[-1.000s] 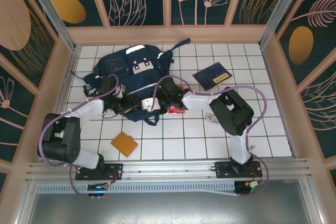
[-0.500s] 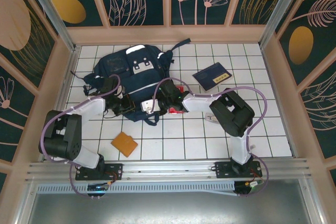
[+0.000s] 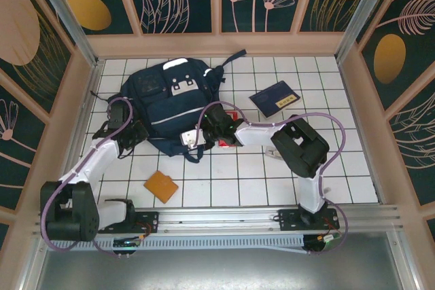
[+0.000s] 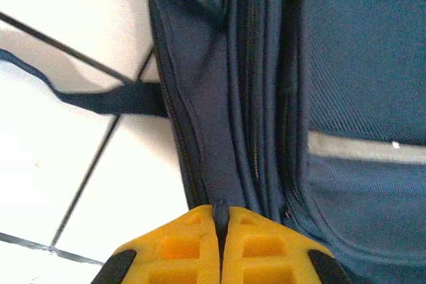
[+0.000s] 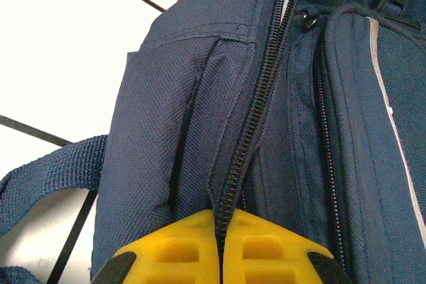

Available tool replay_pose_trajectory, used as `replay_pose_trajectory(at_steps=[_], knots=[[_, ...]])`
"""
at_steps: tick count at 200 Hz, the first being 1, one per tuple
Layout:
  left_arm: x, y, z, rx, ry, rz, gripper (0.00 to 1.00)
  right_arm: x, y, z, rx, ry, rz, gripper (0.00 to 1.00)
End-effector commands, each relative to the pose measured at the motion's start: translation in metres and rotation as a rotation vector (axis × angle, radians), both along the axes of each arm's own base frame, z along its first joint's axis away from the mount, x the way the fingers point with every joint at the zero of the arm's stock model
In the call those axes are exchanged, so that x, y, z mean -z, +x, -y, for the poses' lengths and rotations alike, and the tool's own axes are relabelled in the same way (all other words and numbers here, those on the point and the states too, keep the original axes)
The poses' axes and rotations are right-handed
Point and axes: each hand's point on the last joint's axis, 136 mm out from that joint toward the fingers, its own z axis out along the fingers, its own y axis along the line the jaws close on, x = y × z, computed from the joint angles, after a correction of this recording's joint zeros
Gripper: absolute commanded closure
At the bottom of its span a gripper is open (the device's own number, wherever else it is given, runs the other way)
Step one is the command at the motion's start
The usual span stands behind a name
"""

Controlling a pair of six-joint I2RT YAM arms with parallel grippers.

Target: Pack books, pencil case, and school supplies into a backpack

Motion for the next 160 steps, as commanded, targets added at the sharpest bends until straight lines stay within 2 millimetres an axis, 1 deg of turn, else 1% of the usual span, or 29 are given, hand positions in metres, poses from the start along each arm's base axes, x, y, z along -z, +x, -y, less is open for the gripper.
replay_pose_trajectory(at_steps=[1, 4, 13, 18, 32, 43, 54, 66, 71, 83, 85, 89, 91, 94, 110, 112, 121, 127, 129, 130, 134, 147, 153, 160], knots=[[-0.022, 0.016, -0.029, -0.04, 0.131, 0.144, 1.0, -0.005, -0.001, 0.016, 0.021, -0.021, -0.086, 1.0], [-0.024, 0.018, -0.023, -0.02, 0.103, 0.159, 1.0, -0.008, -0.002, 0.014, 0.02, -0.01, -0.102, 0.96], [-0.026, 0.02, -0.008, 0.017, 0.017, 0.181, 1.0, -0.021, -0.007, 0.007, 0.016, 0.041, -0.156, 0.77], [-0.027, 0.02, 0.0, 0.029, -0.031, 0.187, 1.0, -0.031, -0.01, 0.002, 0.011, 0.079, -0.189, 0.7], [-0.024, 0.014, 0.016, 0.036, -0.148, 0.172, 1.0, -0.055, -0.021, -0.01, -0.016, 0.167, -0.271, 0.55], [-0.021, 0.008, 0.027, 0.05, -0.227, 0.159, 1.0, -0.072, -0.024, -0.024, 0.002, 0.229, -0.322, 0.46], [-0.02, 0.002, 0.034, 0.052, -0.277, 0.144, 1.0, -0.084, -0.031, -0.041, 0.013, 0.284, -0.374, 0.41], [-0.022, -0.003, 0.037, 0.05, -0.302, 0.139, 1.0, -0.086, -0.038, -0.057, 0.026, 0.31, -0.41, 0.36], [-0.022, -0.005, 0.037, 0.044, -0.311, 0.137, 1.0, -0.087, -0.041, -0.064, 0.031, 0.325, -0.415, 0.31], [-0.024, -0.008, 0.041, 0.047, -0.337, 0.14, 1.0, -0.08, -0.04, -0.076, 0.063, 0.342, -0.437, 0.29], [-0.025, -0.008, 0.041, 0.049, -0.34, 0.141, 1.0, -0.075, -0.039, -0.078, 0.074, 0.34, -0.438, 0.29], [-0.026, -0.008, 0.042, 0.051, -0.344, 0.141, 1.0, -0.075, -0.036, -0.082, 0.093, 0.348, -0.428, 0.29], [-0.025, -0.008, 0.042, 0.05, -0.345, 0.139, 1.0, -0.069, -0.035, -0.083, 0.105, 0.341, -0.43, 0.29], [-0.026, -0.009, 0.042, 0.049, -0.348, 0.137, 1.0, -0.067, -0.032, -0.085, 0.122, 0.342, -0.419, 0.29], [-0.025, -0.009, 0.041, 0.045, -0.338, 0.125, 1.0, -0.037, -0.014, -0.093, 0.215, 0.29, -0.381, 0.3], [-0.025, -0.009, 0.041, 0.044, -0.336, 0.123, 1.0, -0.035, -0.013, -0.093, 0.22, 0.288, -0.378, 0.3], [-0.024, -0.009, 0.039, 0.037, -0.325, 0.115, 1.0, -0.019, -0.007, -0.093, 0.248, 0.247, -0.356, 0.34], [-0.023, -0.008, 0.038, 0.036, -0.318, 0.112, 1.0, -0.01, -0.007, -0.091, 0.246, 0.217, -0.343, 0.39], [-0.023, -0.008, 0.037, 0.034, -0.315, 0.112, 1.0, -0.007, -0.007, -0.091, 0.244, 0.21, -0.341, 0.39], [-0.023, -0.007, 0.037, 0.032, -0.313, 0.112, 1.0, -0.005, -0.008, -0.09, 0.238, 0.199, -0.336, 0.43], [-0.023, -0.007, 0.035, 0.03, -0.303, 0.113, 1.0, 0.0, -0.009, -0.089, 0.227, 0.178, -0.328, 0.5], [-0.027, -0.002, 0.026, 0.014, -0.244, 0.122, 1.0, 0.01, -0.017, -0.082, 0.186, 0.113, -0.304, 0.78], [-0.029, 0.0, 0.019, 0.005, -0.2, 0.131, 1.0, 0.013, -0.019, -0.077, 0.172, 0.092, -0.293, 0.86], [-0.032, 0.003, 0.009, -0.015, -0.139, 0.14, 1.0, 0.009, -0.021, -0.071, 0.158, 0.084, -0.274, 0.93]])
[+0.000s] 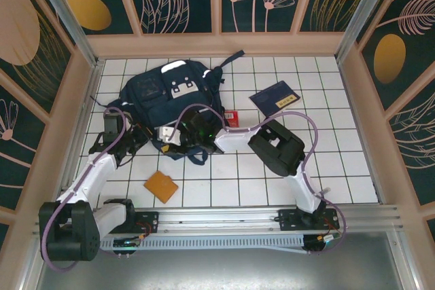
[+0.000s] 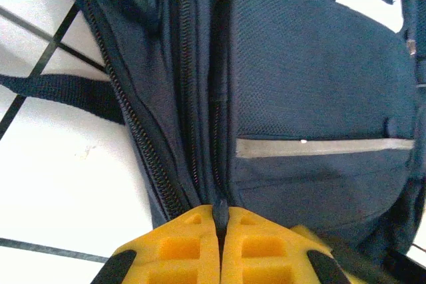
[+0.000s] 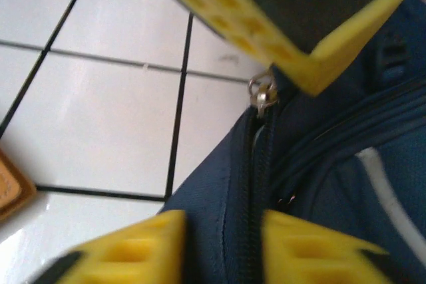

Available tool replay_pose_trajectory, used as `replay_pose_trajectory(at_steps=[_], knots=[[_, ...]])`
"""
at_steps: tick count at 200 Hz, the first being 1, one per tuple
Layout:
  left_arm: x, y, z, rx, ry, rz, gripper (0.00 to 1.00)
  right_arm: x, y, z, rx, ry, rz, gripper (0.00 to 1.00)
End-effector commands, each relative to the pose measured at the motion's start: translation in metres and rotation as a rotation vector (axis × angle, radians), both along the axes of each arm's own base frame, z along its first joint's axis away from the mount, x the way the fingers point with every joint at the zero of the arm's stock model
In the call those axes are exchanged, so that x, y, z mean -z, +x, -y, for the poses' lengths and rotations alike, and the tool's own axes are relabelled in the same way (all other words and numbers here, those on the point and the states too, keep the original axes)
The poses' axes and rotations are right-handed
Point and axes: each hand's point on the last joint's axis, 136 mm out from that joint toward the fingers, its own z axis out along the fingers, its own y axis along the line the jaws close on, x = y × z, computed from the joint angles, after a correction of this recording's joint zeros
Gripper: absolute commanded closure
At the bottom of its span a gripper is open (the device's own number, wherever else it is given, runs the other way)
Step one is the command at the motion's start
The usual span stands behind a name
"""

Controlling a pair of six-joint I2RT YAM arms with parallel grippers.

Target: Pack books, pencil case, and school supplies into a backpack

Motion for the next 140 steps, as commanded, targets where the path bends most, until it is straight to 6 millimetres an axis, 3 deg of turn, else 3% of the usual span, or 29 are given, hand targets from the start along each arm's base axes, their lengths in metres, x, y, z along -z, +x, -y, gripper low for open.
replay_pose_trajectory(at_steps=[1, 8, 48, 71, 89, 110, 122, 140], knots=[[-0.024, 0.017, -0.024, -0.056, 0.13, 0.061, 1.0, 0.01, 0.005, 0.02, -0.009, -0.102, 0.074, 0.94], [-0.025, 0.02, -0.036, -0.09, 0.196, 0.064, 1.0, 0.004, 0.003, 0.025, -0.018, -0.099, 0.087, 1.0], [-0.028, 0.037, -0.076, -0.18, 0.384, 0.115, 1.0, -0.033, -0.003, 0.052, -0.078, -0.065, 0.12, 1.0], [-0.024, 0.044, -0.102, -0.261, 0.414, 0.107, 1.0, -0.037, -0.014, 0.061, -0.116, -0.061, 0.126, 1.0], [-0.01, 0.048, -0.124, -0.32, 0.41, 0.085, 1.0, -0.033, -0.015, 0.064, -0.117, -0.079, 0.125, 1.0], [0.001, 0.063, -0.119, -0.248, 0.371, 0.091, 1.0, -0.034, -0.018, 0.065, -0.116, -0.075, 0.113, 1.0], [-0.001, 0.069, -0.11, -0.19, 0.349, 0.095, 0.87, -0.04, -0.018, 0.063, -0.095, -0.053, 0.096, 0.85], [-0.018, 0.07, -0.099, -0.135, 0.312, 0.122, 0.7, -0.063, -0.016, 0.064, -0.038, 0.019, 0.08, 0.76]])
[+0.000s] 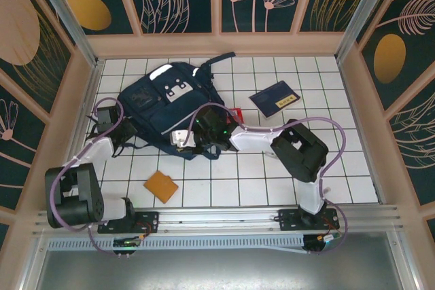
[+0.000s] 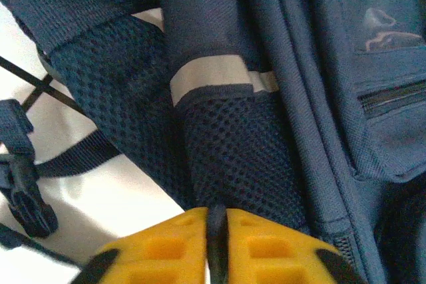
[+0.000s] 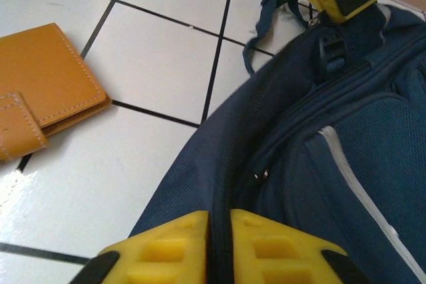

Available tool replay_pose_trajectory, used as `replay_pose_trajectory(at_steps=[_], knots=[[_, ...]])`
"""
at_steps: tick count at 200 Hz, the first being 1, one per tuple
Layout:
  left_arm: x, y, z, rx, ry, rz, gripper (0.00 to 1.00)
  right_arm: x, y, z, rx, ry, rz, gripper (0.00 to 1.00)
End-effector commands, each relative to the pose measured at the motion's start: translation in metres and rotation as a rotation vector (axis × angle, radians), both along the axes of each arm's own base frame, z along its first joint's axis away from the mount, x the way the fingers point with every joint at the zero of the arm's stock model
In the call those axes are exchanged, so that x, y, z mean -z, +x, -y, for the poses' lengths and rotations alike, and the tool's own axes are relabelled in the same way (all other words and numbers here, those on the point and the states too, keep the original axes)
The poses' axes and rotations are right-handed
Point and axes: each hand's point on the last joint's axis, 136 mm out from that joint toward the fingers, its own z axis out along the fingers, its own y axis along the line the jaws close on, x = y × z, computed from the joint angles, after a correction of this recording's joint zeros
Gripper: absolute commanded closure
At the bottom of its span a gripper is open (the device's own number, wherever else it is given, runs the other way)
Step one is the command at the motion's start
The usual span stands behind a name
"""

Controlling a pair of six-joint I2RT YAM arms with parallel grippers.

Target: Pack books, pencil case, and school supplies into a backpack

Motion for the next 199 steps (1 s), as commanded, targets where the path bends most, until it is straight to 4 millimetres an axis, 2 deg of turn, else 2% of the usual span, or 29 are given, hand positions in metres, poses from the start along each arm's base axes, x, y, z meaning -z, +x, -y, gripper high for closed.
replay_pose_trajectory(at_steps=[1, 11, 30, 49, 64, 74, 84, 98, 106, 115, 139, 153, 158, 164, 177, 188, 191, 199], knots=[[-0.048, 0.026, -0.01, 0.027, 0.041, 0.142, 0.68, -0.04, 0.001, 0.007, 0.055, 0.092, -0.017, 0.74], [-0.06, 0.024, -0.001, 0.07, 0.024, 0.17, 0.59, -0.057, 0.005, 0.01, 0.119, 0.148, -0.033, 0.63], [-0.085, 0.016, 0.02, 0.21, 0.068, 0.208, 0.58, -0.099, 0.022, 0.026, 0.321, 0.291, -0.06, 0.55], [-0.101, 0.007, 0.075, 0.466, 0.143, 0.264, 0.55, -0.131, 0.053, 0.062, 0.619, 0.431, -0.097, 0.52], [-0.107, -0.002, 0.122, 0.641, 0.125, 0.309, 0.53, -0.148, 0.089, 0.107, 0.96, 0.539, -0.106, 0.49], [-0.108, -0.007, 0.148, 0.738, 0.152, 0.328, 0.52, -0.152, 0.109, 0.141, 1.175, 0.562, -0.102, 0.41], [-0.107, -0.011, 0.172, 0.819, 0.2, 0.34, 0.5, -0.147, 0.12, 0.169, 1.313, 0.532, -0.113, 0.33], [-0.101, -0.012, 0.198, 0.895, 0.242, 0.34, 0.48, -0.141, 0.132, 0.214, 1.554, 0.559, -0.177, 0.02], [-0.096, -0.01, 0.21, 0.928, 0.265, 0.334, 0.47, -0.135, 0.136, 0.238, 1.662, 0.565, -0.24, 0.01], [-0.09, -0.006, 0.222, 0.966, 0.311, 0.316, 0.45, -0.128, 0.138, 0.253, 1.693, 0.553, -0.328, 0.01], [-0.061, 0.018, 0.232, 0.995, 0.433, 0.217, 0.41, -0.117, 0.13, 0.268, 1.644, 0.582, -0.493, 0.01], [-0.046, 0.036, 0.226, 0.946, 0.496, 0.152, 0.4, -0.114, 0.122, 0.271, 1.62, 0.595, -0.516, 0.01], [-0.034, 0.038, 0.222, 0.936, 0.515, 0.112, 0.4, -0.114, 0.12, 0.272, 1.614, 0.593, -0.519, 0.01], [-0.036, 0.047, 0.225, 0.928, 0.525, 0.11, 0.4, -0.112, 0.117, 0.271, 1.603, 0.578, -0.525, 0.01], [-0.021, 0.05, 0.23, 0.949, 0.505, 0.068, 0.39, -0.107, 0.111, 0.269, 1.579, 0.541, -0.539, 0.01], [-0.01, 0.045, 0.239, 1.002, 0.466, 0.044, 0.38, -0.102, 0.106, 0.265, 1.552, 0.509, -0.559, 0.01], [0.003, 0.042, 0.24, 1.021, 0.455, 0.013, 0.36, -0.1, 0.105, 0.264, 1.545, 0.497, -0.565, 0.01], [0.015, 0.035, 0.246, 1.064, 0.427, -0.013, 0.31, -0.098, 0.101, 0.259, 1.515, 0.473, -0.584, 0.01]])
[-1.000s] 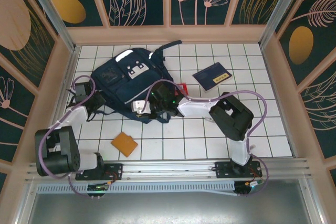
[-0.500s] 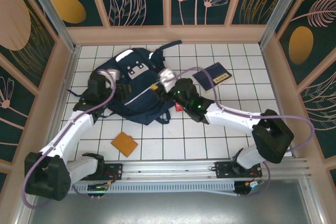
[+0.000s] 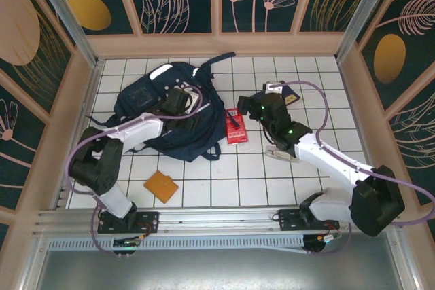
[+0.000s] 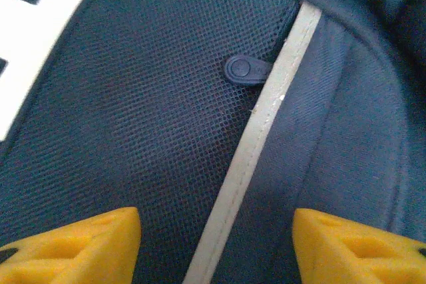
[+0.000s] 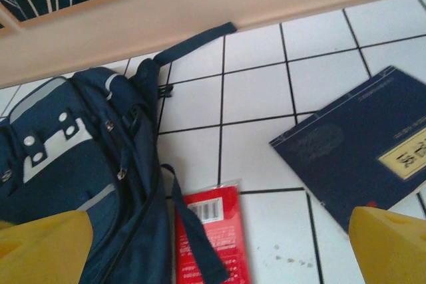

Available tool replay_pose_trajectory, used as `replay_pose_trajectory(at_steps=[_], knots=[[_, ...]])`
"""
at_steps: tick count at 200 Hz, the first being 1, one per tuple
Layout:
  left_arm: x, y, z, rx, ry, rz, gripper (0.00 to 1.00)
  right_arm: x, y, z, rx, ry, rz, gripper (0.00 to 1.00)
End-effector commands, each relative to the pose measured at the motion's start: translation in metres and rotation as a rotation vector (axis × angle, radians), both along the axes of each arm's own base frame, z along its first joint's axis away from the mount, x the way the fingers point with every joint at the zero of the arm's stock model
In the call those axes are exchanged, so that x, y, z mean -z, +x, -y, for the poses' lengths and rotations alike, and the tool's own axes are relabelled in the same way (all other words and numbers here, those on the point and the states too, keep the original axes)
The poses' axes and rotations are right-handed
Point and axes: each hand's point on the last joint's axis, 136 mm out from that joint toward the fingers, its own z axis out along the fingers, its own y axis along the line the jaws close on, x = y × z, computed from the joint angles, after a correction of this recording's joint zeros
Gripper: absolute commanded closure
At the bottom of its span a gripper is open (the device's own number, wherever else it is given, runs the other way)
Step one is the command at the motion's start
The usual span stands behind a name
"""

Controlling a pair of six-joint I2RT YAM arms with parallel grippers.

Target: Pack books, pencil case, and school supplies into a backpack

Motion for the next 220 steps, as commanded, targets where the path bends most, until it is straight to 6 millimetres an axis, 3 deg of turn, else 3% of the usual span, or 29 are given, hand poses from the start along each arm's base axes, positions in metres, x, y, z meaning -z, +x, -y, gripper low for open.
replay_pose_trajectory(at_steps=[1, 17, 30, 53, 62, 77, 98, 119, 125, 168, 183, 201, 220], knots=[[0.025, -0.01, 0.007, 0.072, 0.029, -0.094, 0.31, 0.015, -0.017, -0.012, -0.095, 0.02, -0.082, 0.01], [0.039, -0.02, 0.013, 0.128, 0.015, -0.142, 0.29, 0.017, -0.026, -0.025, -0.184, 0.032, -0.116, 0.03], [0.042, -0.017, 0.01, 0.126, 0.038, -0.129, 0.3, 0.019, -0.034, -0.033, -0.234, 0.054, -0.144, 0.04], [0.043, -0.004, 0.002, 0.099, 0.109, -0.105, 0.41, 0.028, -0.04, -0.039, -0.23, 0.123, -0.189, 0.08], [0.045, -0.004, 0.004, 0.106, 0.108, -0.114, 0.51, 0.029, -0.04, -0.041, -0.218, 0.154, -0.196, 0.09], [0.039, 0.0, 0.006, 0.084, 0.091, -0.103, 0.8, 0.027, -0.042, -0.046, -0.193, 0.226, -0.214, 0.1], [0.012, 0.007, 0.006, 0.05, 0.07, -0.064, 1.0, 0.027, -0.054, -0.055, -0.183, 0.259, -0.232, 0.11], [-0.017, 0.008, 0.003, 0.029, 0.049, -0.014, 1.0, 0.032, -0.062, -0.064, -0.205, 0.243, -0.248, 0.14], [-0.035, 0.007, 0.003, 0.031, 0.03, 0.021, 1.0, 0.033, -0.063, -0.069, -0.214, 0.245, -0.256, 0.15], [-0.069, 0.007, 0.004, -0.021, -0.047, 0.052, 1.0, 0.034, -0.075, -0.101, -0.303, 0.22, -0.319, 0.18], [-0.078, 0.002, 0.013, 0.006, -0.086, 0.008, 1.0, 0.034, -0.074, -0.101, -0.312, 0.19, -0.32, 0.17], [-0.092, -0.002, 0.019, 0.034, -0.1, -0.023, 1.0, 0.03, -0.065, -0.087, -0.275, 0.161, -0.302, 0.16], [-0.113, -0.004, 0.024, 0.069, -0.126, -0.011, 1.0, 0.026, -0.052, -0.071, -0.23, 0.289, -0.369, 0.16]])
